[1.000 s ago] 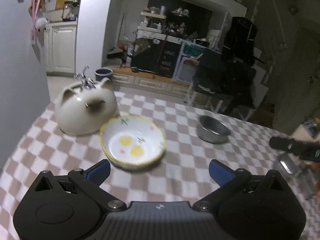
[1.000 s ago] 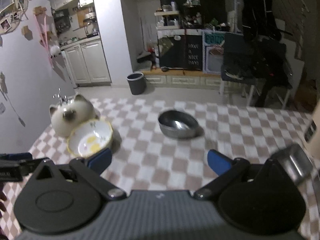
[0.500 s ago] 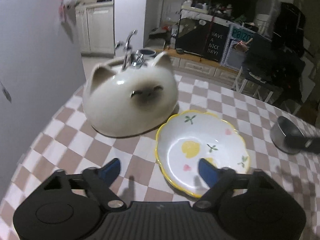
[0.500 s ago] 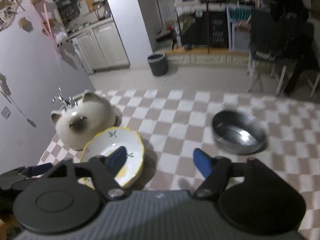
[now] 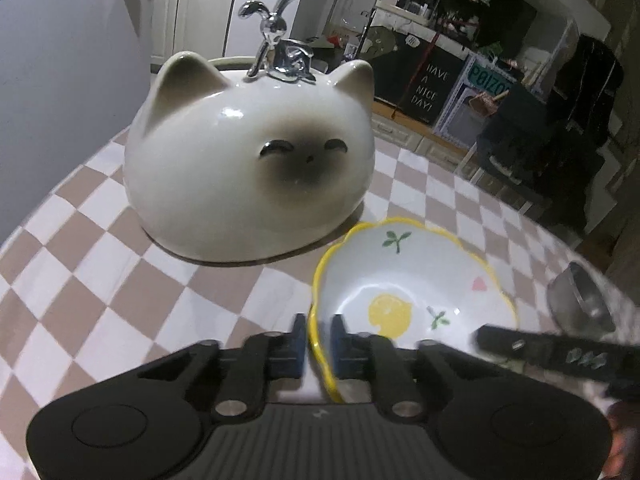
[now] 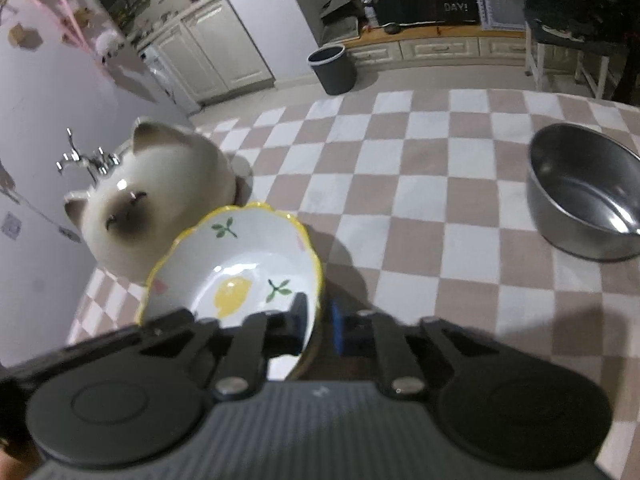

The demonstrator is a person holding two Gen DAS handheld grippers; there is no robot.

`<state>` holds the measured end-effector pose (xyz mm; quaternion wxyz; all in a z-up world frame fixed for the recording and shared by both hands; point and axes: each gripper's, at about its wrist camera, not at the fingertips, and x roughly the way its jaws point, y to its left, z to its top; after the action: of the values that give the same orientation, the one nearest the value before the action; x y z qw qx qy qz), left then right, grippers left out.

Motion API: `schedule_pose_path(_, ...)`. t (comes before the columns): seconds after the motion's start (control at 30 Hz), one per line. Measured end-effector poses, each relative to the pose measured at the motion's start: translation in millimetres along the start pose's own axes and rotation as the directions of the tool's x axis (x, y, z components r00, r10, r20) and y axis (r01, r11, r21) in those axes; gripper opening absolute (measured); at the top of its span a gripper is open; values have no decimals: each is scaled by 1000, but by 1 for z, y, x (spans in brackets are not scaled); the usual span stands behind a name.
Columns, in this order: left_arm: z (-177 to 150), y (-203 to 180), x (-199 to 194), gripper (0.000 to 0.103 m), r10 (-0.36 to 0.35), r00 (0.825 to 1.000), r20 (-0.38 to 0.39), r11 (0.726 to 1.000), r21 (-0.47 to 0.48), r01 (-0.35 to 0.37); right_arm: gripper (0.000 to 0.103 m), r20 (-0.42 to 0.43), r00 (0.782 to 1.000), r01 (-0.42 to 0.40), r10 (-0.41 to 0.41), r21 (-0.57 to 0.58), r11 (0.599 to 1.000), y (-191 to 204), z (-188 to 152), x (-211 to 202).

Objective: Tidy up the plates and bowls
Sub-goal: 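Lift the lemon bowl off the table with the left gripper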

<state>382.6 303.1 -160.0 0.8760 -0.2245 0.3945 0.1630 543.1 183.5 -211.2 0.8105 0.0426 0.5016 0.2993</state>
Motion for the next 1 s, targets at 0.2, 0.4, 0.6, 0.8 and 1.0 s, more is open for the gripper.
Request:
schedule_pose_path(0.2, 3, 0, 2, 10, -8, 1000, 0, 1000, 14, 8, 12, 0, 999, 48, -49, -62, 997, 11, 1, 8)
schedule_pose_path(0.4, 2, -4, -3, 10, -25, 999, -40, 999, 25, 26, 12, 2, 996, 92, -92, -127, 988, 18, -7, -2)
schedule_pose_path(0.6, 2, -33, -29, 10, -45, 999, -15, 992, 121, 46, 13, 34, 994, 105, -103, -76, 992, 7, -13, -32)
schedule_pose_path(0.8, 2, -58, -72, 10, -87, 995, 43, 984, 162, 79, 12, 100, 989, 114, -106, -72, 991, 6, -18, -87)
schedule_pose_path(1.0, -15, -80, -123, 10, -122, 989, 87, 973, 209, 102, 12, 135, 985, 118, -108, -71, 990, 8, -33, -148)
